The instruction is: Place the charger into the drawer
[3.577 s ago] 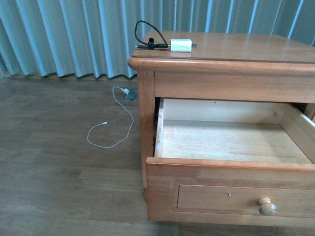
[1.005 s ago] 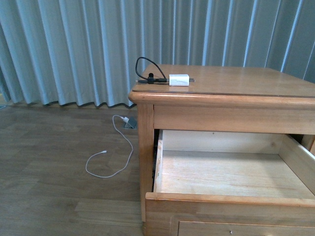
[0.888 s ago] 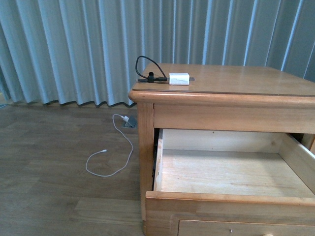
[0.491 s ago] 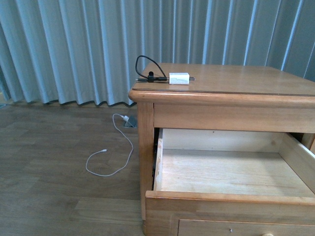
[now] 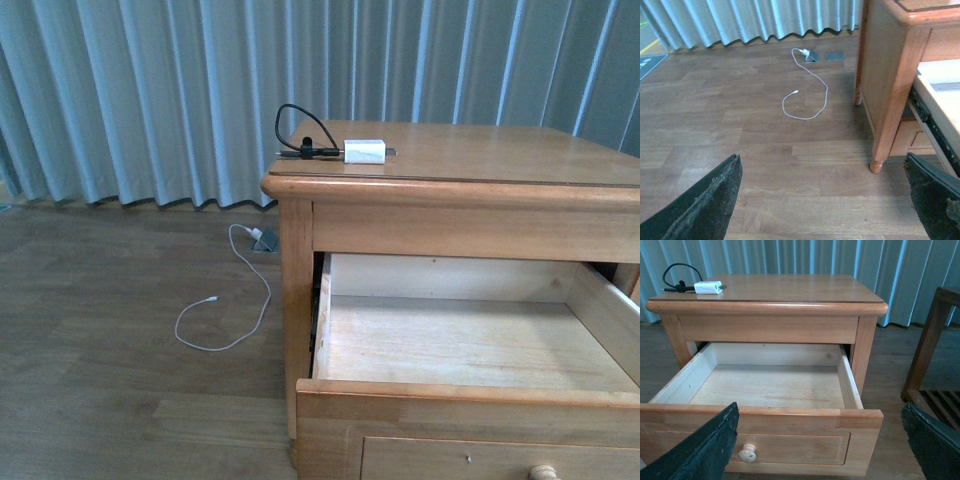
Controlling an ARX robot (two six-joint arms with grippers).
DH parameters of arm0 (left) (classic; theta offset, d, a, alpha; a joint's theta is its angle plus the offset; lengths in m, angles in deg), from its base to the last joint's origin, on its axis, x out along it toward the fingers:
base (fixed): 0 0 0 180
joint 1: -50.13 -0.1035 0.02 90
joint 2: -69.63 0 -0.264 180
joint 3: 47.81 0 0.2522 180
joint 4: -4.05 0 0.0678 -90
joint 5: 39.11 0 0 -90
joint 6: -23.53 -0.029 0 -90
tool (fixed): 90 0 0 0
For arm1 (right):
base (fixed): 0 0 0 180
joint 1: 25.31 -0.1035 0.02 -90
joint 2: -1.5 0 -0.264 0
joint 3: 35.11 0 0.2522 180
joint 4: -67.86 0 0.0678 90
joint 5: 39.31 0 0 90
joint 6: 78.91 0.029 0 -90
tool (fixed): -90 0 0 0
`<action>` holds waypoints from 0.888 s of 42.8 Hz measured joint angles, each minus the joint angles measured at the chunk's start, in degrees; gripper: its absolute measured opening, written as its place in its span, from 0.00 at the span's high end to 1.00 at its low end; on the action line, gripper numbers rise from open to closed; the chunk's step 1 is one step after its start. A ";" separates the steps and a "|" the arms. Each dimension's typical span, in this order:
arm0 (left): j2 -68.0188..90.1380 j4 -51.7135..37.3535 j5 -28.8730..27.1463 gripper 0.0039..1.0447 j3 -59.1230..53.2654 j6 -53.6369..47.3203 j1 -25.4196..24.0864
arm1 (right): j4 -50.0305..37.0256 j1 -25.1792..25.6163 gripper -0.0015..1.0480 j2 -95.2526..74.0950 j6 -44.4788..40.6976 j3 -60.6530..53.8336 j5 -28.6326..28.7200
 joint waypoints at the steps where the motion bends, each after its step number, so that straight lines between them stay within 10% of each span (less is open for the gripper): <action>1: 2.12 -0.68 0.85 0.06 1.29 -0.42 0.11 | 0.00 0.00 0.08 0.00 0.00 0.00 -0.02; 22: 35.67 -7.15 7.89 0.06 30.53 -3.58 4.39 | 0.00 -0.02 0.08 0.00 0.00 0.00 0.00; 38: 61.26 8.92 11.19 0.06 65.09 -4.24 8.24 | 0.00 -0.02 0.08 0.00 0.00 0.00 -0.02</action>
